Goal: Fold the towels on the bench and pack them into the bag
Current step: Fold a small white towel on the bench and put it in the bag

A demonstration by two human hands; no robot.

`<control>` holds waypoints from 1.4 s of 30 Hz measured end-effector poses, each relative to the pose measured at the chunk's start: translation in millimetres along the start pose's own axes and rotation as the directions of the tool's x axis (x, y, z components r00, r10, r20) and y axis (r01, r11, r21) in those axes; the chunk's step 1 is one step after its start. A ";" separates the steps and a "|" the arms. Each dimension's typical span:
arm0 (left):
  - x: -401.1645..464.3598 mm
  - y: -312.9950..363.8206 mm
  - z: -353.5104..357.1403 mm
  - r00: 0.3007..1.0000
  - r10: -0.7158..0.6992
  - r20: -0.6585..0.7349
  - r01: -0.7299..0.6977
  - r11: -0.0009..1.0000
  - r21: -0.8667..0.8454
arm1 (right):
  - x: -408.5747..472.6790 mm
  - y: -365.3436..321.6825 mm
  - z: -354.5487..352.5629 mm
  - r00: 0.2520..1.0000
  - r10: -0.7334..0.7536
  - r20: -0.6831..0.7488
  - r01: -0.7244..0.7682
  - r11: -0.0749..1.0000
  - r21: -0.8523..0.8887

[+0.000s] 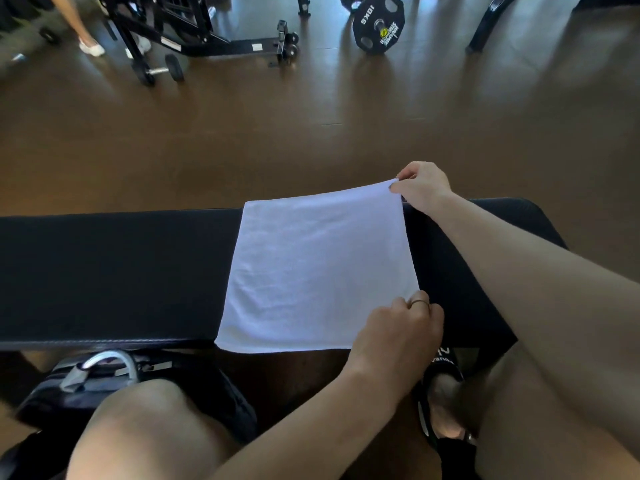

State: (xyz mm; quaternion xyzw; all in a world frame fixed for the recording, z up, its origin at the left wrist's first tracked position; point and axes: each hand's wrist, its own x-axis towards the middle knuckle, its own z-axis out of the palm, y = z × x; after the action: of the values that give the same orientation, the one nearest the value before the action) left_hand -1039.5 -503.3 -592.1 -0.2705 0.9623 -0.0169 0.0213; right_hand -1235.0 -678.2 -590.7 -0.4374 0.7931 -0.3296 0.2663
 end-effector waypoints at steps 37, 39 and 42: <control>-115.5 -75.9 -25.3 0.602 -0.779 -0.177 0.450 0.514 -0.730 | -24.7 -107.1 39.8 0.912 -0.305 0.274 0.078 0.784 0.616; -124.6 -78.3 -21.5 0.554 -0.826 -0.105 0.464 0.411 -0.785 | -23.9 -120.1 59.5 0.883 -0.339 0.324 0.165 0.871 0.462; -136.1 -81.2 -15.0 0.507 -0.860 -0.055 0.457 0.322 -0.829 | -21.2 -139.4 86.6 0.831 -0.394 0.394 0.364 0.919 0.150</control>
State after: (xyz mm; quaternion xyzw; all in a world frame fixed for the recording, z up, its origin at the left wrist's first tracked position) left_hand -881.9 -501.3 -569.2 -0.6234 0.6402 0.2904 -0.3424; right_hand -1091.2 -740.6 -537.9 -0.6364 0.6035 -0.3021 0.3735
